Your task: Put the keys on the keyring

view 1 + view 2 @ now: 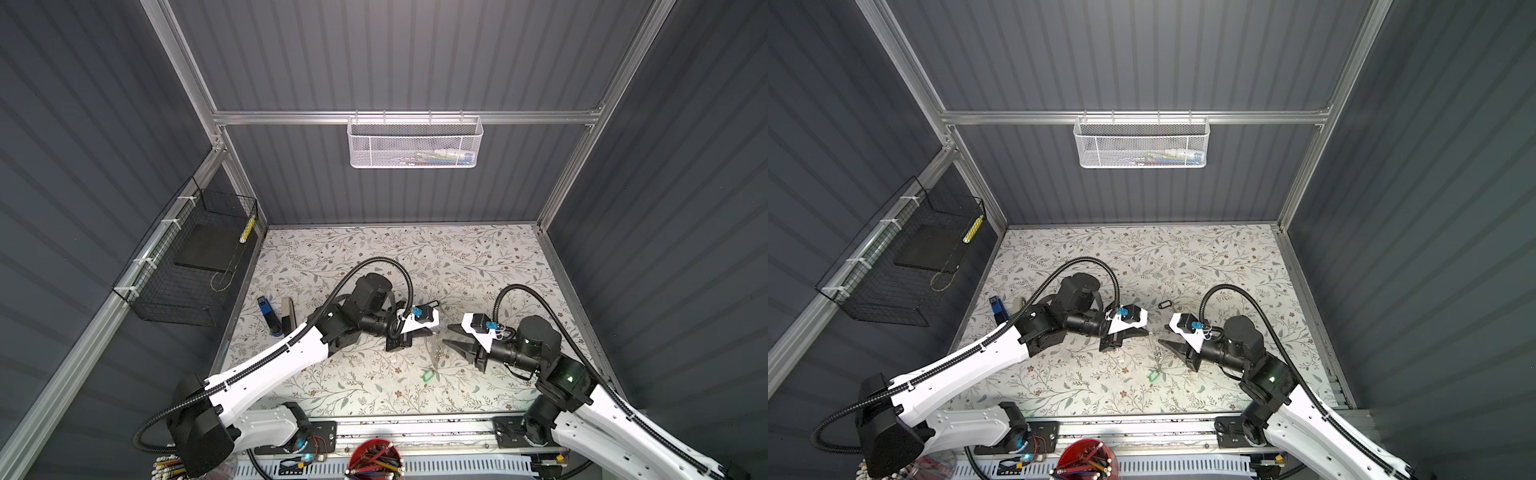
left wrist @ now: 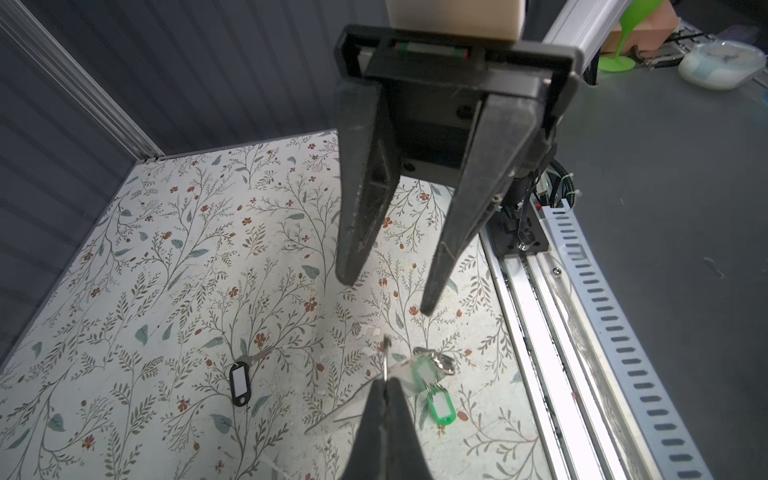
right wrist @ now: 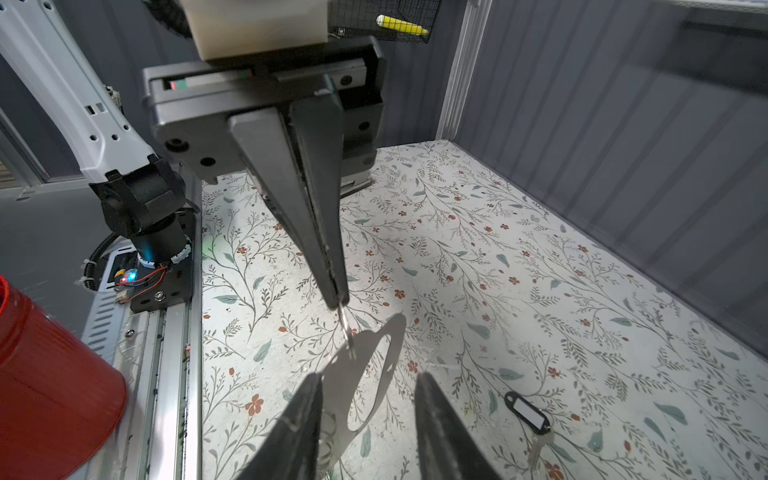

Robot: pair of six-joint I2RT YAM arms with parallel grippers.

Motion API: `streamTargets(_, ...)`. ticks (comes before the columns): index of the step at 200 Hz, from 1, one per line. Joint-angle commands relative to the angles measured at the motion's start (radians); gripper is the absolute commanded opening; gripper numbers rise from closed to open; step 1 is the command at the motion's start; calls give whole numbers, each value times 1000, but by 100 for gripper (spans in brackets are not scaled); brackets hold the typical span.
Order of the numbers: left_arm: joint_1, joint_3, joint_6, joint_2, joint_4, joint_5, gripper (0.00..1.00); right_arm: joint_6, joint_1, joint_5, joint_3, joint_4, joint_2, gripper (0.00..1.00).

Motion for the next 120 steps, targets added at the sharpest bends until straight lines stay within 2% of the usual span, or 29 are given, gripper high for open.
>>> streamTargets(1, 11, -19, -79, -27, 122, 84, 0, 16, 2, 2, -21, 62, -27, 40)
streamTargets(52, 19, -93, -156, -50, 285, 171, 0, 32, 2, -26, -28, 110, -3, 37)
streamTargets(120, 19, -118, -187, -44, 361, 229, 0, 68, 4, -92, -10, 209, 67, 32)
